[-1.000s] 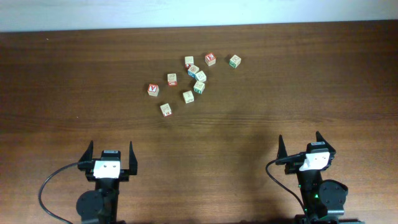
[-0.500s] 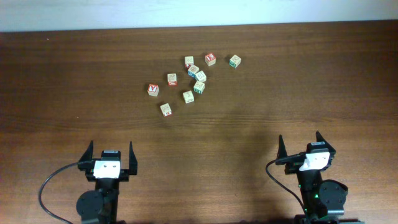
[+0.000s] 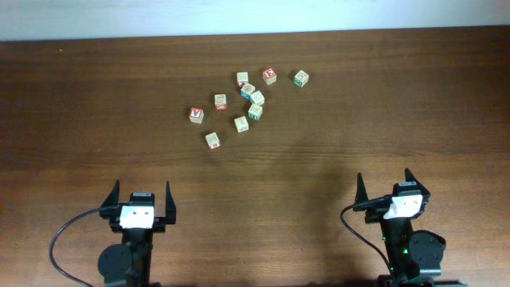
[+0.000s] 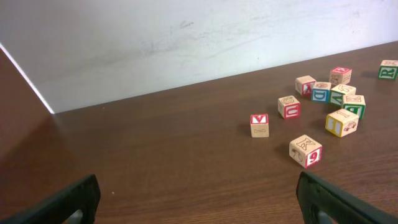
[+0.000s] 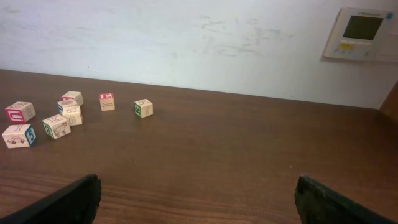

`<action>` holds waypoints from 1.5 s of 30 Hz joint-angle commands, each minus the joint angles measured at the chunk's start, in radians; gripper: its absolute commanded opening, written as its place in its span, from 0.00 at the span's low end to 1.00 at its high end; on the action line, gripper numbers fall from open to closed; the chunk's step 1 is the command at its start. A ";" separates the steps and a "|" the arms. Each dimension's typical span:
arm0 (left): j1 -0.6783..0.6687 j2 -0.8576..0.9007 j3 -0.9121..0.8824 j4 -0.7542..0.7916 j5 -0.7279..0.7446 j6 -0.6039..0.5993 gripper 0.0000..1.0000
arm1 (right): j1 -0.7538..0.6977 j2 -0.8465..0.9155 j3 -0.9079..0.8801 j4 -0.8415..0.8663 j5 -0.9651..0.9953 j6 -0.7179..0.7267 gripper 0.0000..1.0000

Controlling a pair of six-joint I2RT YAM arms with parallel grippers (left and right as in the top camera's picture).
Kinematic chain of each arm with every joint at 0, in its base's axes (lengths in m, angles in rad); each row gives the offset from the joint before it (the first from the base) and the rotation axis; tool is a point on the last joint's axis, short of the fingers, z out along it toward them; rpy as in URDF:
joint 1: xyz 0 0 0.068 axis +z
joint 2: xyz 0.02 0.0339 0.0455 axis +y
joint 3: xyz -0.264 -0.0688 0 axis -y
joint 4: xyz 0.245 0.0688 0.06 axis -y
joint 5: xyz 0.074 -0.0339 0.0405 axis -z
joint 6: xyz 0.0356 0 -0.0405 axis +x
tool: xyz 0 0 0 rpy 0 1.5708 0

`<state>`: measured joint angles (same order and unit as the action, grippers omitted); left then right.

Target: Rotate 3 blocks

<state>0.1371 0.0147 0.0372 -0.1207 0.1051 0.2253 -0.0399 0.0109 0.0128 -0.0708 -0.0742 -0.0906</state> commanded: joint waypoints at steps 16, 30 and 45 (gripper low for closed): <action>0.003 -0.008 -0.005 -0.001 0.004 0.016 0.99 | -0.006 -0.006 -0.007 -0.001 -0.012 -0.003 0.99; 0.003 -0.007 0.013 0.037 0.155 0.015 0.99 | -0.006 -0.002 0.025 0.060 -0.194 0.002 0.99; 0.003 0.606 0.649 -0.116 0.300 0.015 0.99 | -0.006 0.475 0.739 -0.319 -0.389 0.024 0.99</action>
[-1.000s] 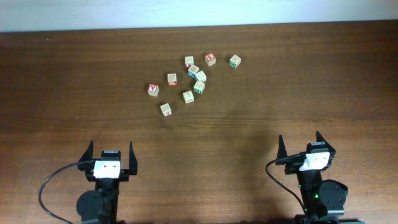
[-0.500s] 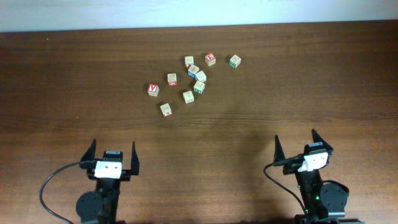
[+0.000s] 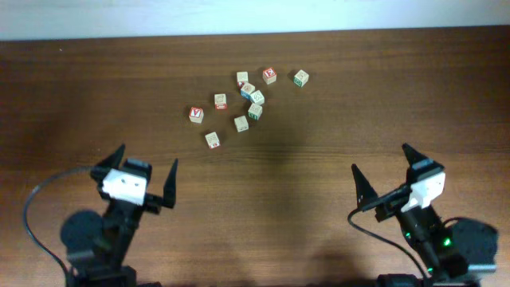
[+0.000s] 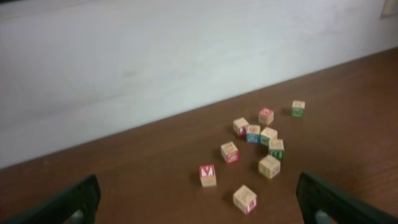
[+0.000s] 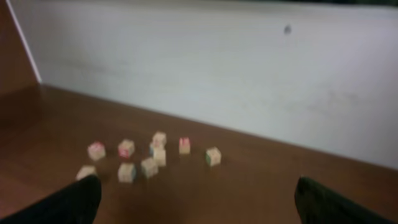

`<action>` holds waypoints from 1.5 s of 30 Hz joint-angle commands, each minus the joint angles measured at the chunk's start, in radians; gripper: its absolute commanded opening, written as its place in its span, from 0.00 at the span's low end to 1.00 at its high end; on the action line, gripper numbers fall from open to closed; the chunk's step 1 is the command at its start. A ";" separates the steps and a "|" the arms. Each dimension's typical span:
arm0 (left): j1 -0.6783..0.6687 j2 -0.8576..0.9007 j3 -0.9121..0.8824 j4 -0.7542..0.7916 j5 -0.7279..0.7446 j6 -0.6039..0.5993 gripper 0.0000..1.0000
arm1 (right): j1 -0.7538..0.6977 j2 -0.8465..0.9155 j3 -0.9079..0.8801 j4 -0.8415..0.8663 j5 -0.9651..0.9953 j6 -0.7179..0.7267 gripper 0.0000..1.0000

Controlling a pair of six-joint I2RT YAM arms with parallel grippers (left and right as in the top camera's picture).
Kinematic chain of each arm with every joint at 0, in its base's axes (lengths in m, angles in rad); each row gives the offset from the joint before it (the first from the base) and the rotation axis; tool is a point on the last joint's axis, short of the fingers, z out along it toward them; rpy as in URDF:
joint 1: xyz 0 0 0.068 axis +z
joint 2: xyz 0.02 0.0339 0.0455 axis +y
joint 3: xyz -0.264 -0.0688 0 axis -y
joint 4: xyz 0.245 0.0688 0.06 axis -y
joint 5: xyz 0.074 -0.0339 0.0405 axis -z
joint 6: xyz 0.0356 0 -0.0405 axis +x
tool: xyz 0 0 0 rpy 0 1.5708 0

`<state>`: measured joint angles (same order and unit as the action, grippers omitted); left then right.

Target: Rotate 3 blocks

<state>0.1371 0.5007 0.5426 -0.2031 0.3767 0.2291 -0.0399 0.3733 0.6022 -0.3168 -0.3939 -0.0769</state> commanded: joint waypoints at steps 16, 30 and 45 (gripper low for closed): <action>0.000 1.000 1.044 -0.713 0.050 0.011 0.99 | 0.109 1.089 1.122 -0.833 -0.125 0.010 0.98; 0.001 1.097 1.050 -0.716 0.046 0.011 0.99 | 0.412 1.524 1.215 -0.553 0.263 0.388 0.92; 0.001 1.097 1.050 -0.716 0.046 0.012 0.99 | 0.544 1.930 1.312 -0.319 0.414 0.663 0.77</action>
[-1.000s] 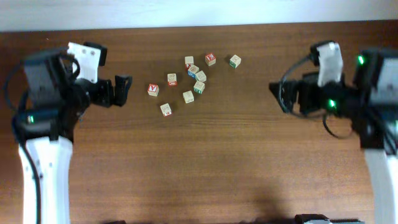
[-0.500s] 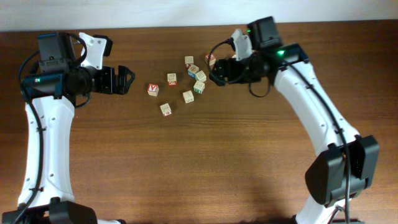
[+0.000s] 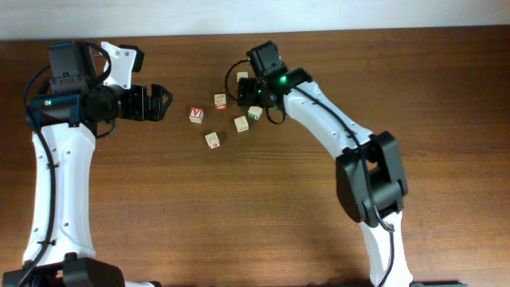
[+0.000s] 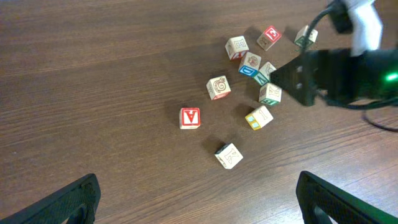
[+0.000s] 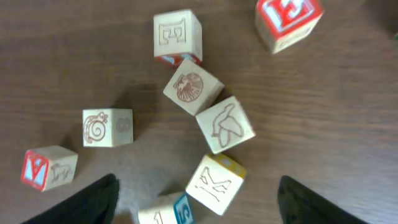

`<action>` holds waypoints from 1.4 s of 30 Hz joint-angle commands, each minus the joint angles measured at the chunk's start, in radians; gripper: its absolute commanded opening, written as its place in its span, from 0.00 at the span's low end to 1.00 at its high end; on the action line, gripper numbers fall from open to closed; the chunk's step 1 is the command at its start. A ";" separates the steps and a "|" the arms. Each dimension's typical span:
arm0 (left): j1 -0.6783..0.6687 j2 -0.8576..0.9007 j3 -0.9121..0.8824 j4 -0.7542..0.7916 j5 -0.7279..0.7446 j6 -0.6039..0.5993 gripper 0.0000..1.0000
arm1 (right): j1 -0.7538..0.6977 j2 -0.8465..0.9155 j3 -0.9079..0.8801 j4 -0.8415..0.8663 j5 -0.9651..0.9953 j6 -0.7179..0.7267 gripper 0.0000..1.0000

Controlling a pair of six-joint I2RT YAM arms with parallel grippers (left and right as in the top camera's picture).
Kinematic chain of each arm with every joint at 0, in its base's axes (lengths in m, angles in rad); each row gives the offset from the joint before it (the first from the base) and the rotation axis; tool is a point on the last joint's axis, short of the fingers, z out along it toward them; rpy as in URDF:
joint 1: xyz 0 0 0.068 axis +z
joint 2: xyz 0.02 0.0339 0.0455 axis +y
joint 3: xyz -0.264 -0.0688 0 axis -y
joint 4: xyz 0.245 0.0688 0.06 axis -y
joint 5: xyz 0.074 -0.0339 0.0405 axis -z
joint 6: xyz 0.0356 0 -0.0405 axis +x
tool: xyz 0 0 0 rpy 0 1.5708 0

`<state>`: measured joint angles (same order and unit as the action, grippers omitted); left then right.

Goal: Rotate 3 blocks
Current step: 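Move the right gripper over the yellow-faced wooden block, then grasp the yellow-faced block with the right gripper and set it down nearer the front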

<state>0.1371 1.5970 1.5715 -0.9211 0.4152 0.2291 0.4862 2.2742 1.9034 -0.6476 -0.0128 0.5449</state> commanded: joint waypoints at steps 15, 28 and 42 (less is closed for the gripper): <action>0.001 0.001 0.021 0.001 0.008 0.011 0.99 | 0.038 0.108 0.009 0.024 0.123 0.093 0.62; 0.001 0.001 0.021 0.002 0.008 0.011 0.99 | 0.037 0.123 0.009 -0.026 0.123 -0.049 0.23; 0.001 0.001 0.021 0.002 0.008 0.012 0.99 | 0.043 -0.121 0.042 -0.688 -0.011 -0.089 0.08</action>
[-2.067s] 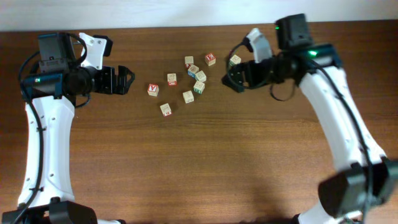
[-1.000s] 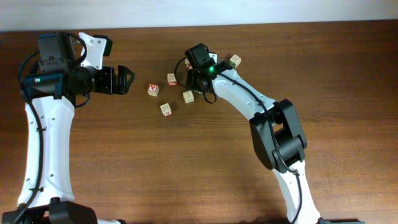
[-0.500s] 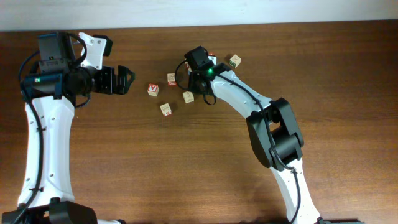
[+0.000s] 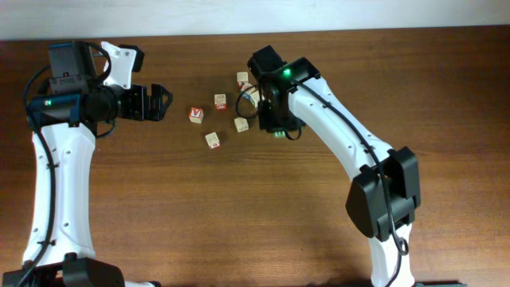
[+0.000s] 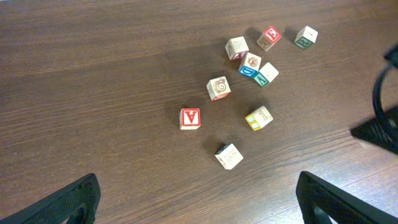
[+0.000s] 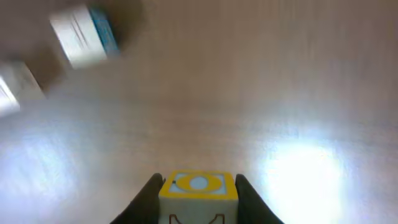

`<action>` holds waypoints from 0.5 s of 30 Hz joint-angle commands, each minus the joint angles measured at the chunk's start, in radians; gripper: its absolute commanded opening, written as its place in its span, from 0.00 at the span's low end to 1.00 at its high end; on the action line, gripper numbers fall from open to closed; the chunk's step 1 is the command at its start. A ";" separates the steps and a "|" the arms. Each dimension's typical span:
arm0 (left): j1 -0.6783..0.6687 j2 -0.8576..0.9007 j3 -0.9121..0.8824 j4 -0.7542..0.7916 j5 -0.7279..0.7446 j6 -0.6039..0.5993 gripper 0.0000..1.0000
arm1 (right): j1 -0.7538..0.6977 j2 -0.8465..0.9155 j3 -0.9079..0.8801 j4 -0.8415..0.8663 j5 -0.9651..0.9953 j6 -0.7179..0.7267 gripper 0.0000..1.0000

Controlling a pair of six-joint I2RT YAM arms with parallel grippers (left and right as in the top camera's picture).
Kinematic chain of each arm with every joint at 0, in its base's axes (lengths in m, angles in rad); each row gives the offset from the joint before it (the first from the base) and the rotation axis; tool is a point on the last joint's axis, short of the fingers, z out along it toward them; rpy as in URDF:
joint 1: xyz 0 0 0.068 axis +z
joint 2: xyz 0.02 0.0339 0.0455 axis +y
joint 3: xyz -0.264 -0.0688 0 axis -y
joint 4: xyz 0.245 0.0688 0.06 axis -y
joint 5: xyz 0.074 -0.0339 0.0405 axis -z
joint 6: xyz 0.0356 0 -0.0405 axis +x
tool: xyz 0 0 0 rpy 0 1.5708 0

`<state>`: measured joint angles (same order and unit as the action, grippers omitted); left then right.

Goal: Rotate 3 blocks
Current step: 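Grasp the yellow-faced block with the right gripper and set it down nearer the front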

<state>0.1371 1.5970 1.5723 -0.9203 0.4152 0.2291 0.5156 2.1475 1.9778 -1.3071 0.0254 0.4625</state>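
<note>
Several wooden letter blocks lie clustered at the table's far middle: a red A block [image 5: 190, 118], a spiral block [image 5: 218, 88], a blue-and-yellow block [image 5: 259, 117] and a K block [image 5: 229, 155] among them. My right gripper [image 4: 276, 127] is at the cluster's near right side. It is shut on a yellow-faced block [image 6: 199, 196], which sits between both fingers [image 6: 149, 200]; the overhead view hides this block. My left gripper [image 5: 199, 211] hangs open high over the table, left of the cluster [image 4: 159, 102].
Two blurred blocks [image 6: 84, 36] show at the upper left of the right wrist view. A red block [image 5: 269, 37] and a green block [image 5: 306, 36] lie at the far side of the cluster. A white wall borders the table's far edge.
My right gripper was open above the cluster; now it is shut on the yellow-faced block and sits nearer, right of the blocks. That block's place in the cluster is bare. The left arm stayed put.
Both arms first rested at the near edge with open grippers, the blocks clustered far off. Then both were raised. Later the left hung over the table's left and the right stood open over the cluster. Now the right holds one block.
</note>
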 commanded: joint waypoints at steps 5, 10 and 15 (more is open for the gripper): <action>0.001 0.001 0.020 0.000 0.008 0.011 0.99 | 0.028 0.006 -0.250 0.078 -0.048 0.036 0.13; 0.001 0.001 0.020 0.000 0.008 0.011 0.99 | 0.027 0.006 -0.399 0.200 -0.066 0.055 0.26; 0.001 0.001 0.020 0.001 0.008 0.012 0.99 | 0.027 0.005 -0.393 0.178 -0.105 0.038 0.62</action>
<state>0.1371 1.5970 1.5730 -0.9211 0.4152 0.2291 0.5377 2.1551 1.5814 -1.1198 -0.0544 0.5072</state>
